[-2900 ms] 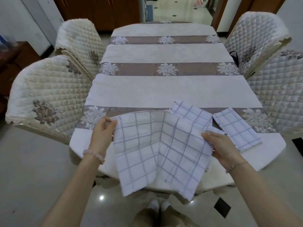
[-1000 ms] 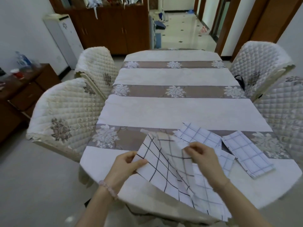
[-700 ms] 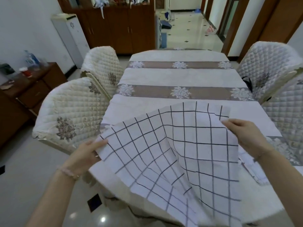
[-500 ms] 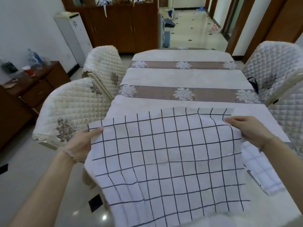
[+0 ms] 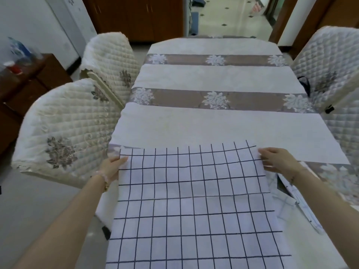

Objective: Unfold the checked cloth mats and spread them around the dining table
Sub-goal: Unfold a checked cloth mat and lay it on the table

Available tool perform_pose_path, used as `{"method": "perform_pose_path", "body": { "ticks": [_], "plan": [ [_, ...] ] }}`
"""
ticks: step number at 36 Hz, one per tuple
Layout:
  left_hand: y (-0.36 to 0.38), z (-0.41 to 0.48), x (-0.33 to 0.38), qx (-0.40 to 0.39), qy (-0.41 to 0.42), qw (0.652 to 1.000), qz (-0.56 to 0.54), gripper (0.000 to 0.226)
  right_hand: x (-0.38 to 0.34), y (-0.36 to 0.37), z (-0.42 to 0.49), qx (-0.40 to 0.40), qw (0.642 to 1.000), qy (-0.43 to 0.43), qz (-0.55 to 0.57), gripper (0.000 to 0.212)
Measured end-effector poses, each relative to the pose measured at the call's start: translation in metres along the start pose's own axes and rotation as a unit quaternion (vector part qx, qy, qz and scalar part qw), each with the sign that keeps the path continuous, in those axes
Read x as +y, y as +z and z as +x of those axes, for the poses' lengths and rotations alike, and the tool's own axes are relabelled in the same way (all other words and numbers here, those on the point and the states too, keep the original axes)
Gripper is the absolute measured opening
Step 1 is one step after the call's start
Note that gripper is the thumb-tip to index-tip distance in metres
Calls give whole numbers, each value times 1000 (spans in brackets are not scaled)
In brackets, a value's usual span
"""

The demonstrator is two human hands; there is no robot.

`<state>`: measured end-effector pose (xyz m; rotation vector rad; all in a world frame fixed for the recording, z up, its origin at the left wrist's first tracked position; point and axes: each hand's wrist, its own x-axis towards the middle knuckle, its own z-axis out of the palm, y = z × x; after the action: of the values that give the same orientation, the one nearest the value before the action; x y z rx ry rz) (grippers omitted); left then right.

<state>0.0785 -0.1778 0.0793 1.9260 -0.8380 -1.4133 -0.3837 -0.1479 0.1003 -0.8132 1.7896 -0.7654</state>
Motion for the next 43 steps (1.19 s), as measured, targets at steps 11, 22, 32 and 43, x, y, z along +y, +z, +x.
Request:
{"method": "perform_pose_path", "body": {
  "ticks": [11, 22, 32, 43],
  "plan": [
    [-14, -42, -63, 1, -16, 997, 81, 9, 43, -8, -45, -2, 999, 11, -43, 29],
    [-1, -66, -89, 113, 73, 988, 78, 15, 75, 11, -78, 96, 994, -36, -35, 19],
    [-32, -148, -71, 207, 212, 953, -63, 13, 35, 15, -138, 98, 977, -189, 7, 13],
    [-116, -241, -136, 345, 170, 913, -136, 9, -1, 105, -157, -30, 965, -262, 3, 17]
  ]
}}
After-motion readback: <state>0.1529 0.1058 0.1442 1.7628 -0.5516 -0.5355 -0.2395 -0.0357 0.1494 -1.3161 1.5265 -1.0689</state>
